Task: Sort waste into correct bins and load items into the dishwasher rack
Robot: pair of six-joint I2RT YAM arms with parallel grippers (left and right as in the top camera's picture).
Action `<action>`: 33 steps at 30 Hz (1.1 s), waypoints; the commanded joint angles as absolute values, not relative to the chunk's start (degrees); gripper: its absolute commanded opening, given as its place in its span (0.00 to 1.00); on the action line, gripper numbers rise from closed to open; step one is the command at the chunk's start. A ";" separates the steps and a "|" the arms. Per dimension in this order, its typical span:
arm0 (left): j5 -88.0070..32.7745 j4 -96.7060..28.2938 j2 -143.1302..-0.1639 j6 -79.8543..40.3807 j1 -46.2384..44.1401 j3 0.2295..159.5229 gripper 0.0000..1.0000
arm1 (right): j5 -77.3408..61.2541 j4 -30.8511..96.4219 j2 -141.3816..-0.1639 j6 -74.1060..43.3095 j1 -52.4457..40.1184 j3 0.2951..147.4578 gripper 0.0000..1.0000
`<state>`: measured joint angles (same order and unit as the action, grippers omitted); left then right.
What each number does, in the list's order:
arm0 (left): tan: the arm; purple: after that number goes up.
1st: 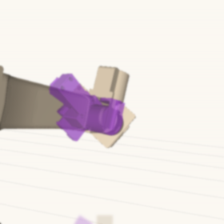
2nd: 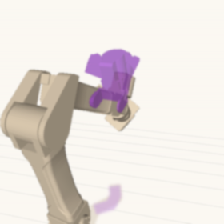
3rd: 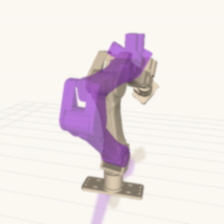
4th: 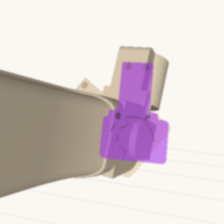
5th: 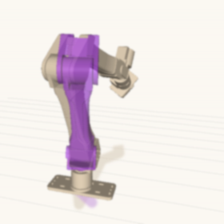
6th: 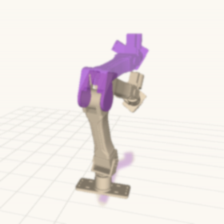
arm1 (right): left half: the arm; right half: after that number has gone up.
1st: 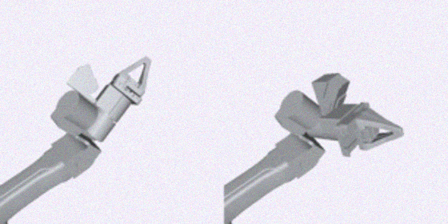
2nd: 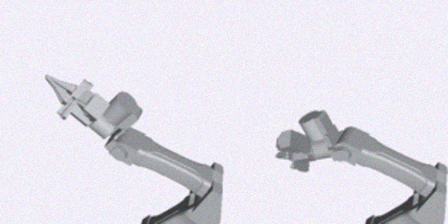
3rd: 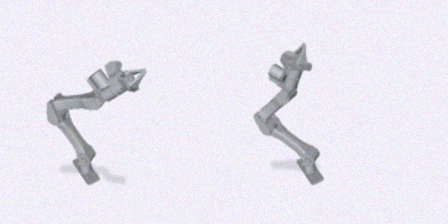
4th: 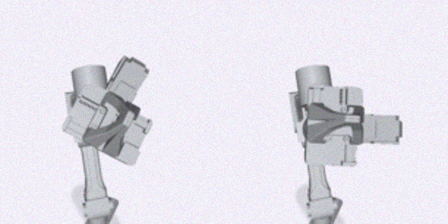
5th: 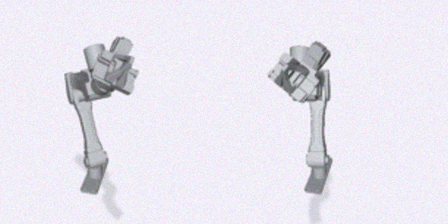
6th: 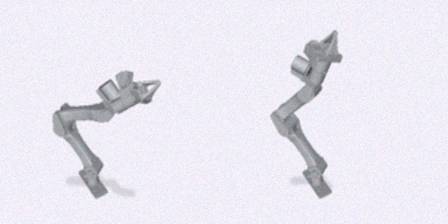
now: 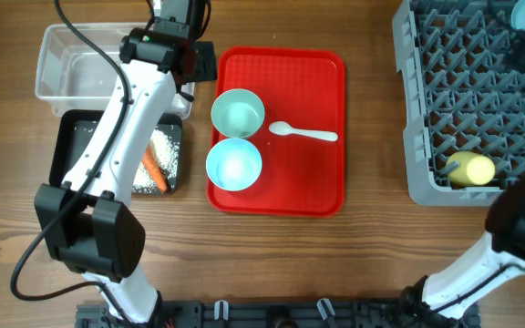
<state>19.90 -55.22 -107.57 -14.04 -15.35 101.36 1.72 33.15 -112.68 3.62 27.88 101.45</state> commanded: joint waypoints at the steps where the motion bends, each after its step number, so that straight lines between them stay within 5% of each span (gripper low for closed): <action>1: 21.06 -55.07 -107.24 -13.96 -15.25 102.02 1.00 | -6.44 29.50 -107.46 -5.72 29.61 104.20 0.88; 7: 21.06 -55.07 -107.24 -13.96 -15.25 102.02 1.00 | -3.49 29.91 -112.33 -19.68 32.29 103.37 0.61; 18: 21.06 -55.07 -107.24 -13.98 -15.25 102.02 1.00 | -17.32 28.91 -120.31 -35.99 40.25 103.37 0.59; 33: 21.06 -55.07 -107.24 -13.96 -15.25 102.02 1.00 | -25.17 26.11 -127.44 -36.27 42.17 103.37 0.52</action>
